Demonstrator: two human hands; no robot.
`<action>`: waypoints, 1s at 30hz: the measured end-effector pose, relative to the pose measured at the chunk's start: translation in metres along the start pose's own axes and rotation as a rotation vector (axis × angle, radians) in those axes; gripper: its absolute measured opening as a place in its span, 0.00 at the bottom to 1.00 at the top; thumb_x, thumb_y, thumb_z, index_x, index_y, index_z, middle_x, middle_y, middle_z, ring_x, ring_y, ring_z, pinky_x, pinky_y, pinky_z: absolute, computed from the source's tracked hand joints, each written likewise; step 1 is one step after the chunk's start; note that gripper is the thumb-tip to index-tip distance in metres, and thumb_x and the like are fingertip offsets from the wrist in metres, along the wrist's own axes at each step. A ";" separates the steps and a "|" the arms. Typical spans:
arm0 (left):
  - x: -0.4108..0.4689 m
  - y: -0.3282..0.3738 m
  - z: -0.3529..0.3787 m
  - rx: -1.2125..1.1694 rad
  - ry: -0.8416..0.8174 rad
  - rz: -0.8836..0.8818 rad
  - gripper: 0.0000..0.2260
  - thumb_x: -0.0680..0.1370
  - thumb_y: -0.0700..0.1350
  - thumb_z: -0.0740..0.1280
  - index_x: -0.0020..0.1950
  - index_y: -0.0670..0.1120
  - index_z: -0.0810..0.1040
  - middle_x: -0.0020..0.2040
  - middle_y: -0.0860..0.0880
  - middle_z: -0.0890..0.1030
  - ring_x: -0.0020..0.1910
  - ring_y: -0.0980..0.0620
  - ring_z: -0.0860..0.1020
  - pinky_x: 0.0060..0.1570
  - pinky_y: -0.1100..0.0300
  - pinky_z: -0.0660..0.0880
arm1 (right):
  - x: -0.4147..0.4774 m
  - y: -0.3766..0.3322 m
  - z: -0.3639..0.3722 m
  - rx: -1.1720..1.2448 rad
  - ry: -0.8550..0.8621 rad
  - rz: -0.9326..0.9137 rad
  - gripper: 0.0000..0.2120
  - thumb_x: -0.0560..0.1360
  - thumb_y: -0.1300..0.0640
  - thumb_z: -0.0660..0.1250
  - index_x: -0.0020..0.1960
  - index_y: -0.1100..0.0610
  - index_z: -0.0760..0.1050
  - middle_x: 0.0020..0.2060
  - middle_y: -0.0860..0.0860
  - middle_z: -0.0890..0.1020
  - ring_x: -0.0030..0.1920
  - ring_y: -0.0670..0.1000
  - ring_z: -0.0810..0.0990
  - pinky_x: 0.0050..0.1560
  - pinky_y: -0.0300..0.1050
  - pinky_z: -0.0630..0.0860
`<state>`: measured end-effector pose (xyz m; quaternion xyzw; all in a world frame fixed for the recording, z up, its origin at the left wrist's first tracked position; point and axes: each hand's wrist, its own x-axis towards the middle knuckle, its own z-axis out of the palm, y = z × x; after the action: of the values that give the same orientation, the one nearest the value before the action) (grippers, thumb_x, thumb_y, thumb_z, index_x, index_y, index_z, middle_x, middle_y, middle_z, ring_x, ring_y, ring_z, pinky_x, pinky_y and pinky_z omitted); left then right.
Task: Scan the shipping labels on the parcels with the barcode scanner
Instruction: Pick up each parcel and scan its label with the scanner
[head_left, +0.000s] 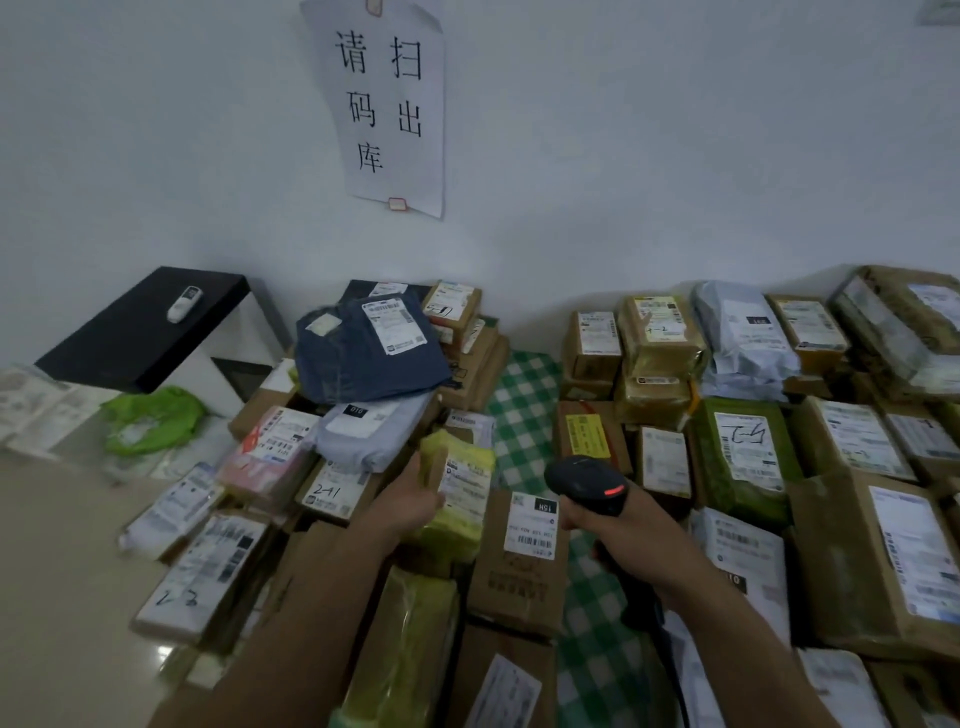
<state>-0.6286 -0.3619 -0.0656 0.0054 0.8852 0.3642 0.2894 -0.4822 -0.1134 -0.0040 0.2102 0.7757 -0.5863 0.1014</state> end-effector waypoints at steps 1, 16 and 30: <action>0.001 -0.007 0.004 0.038 0.035 0.022 0.30 0.84 0.41 0.64 0.84 0.46 0.54 0.79 0.43 0.65 0.75 0.43 0.67 0.61 0.65 0.63 | 0.000 0.001 0.001 -0.001 -0.006 -0.003 0.20 0.75 0.39 0.75 0.64 0.39 0.76 0.47 0.46 0.88 0.48 0.52 0.87 0.50 0.56 0.84; 0.012 0.010 0.039 0.439 0.198 0.274 0.35 0.73 0.68 0.68 0.76 0.55 0.68 0.77 0.50 0.66 0.80 0.41 0.57 0.74 0.39 0.65 | -0.015 -0.012 -0.005 0.013 -0.011 -0.048 0.11 0.78 0.48 0.74 0.58 0.38 0.77 0.45 0.51 0.87 0.33 0.42 0.80 0.36 0.38 0.77; 0.044 0.080 0.095 0.089 0.158 0.425 0.22 0.79 0.52 0.71 0.72 0.48 0.75 0.71 0.50 0.74 0.71 0.51 0.71 0.68 0.57 0.69 | 0.036 0.019 -0.051 0.018 0.132 0.121 0.14 0.78 0.49 0.74 0.62 0.45 0.78 0.46 0.47 0.88 0.39 0.46 0.84 0.39 0.40 0.80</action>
<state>-0.6319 -0.2322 -0.0902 0.1760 0.8993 0.3768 0.1354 -0.5013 -0.0528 -0.0198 0.2958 0.7613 -0.5709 0.0835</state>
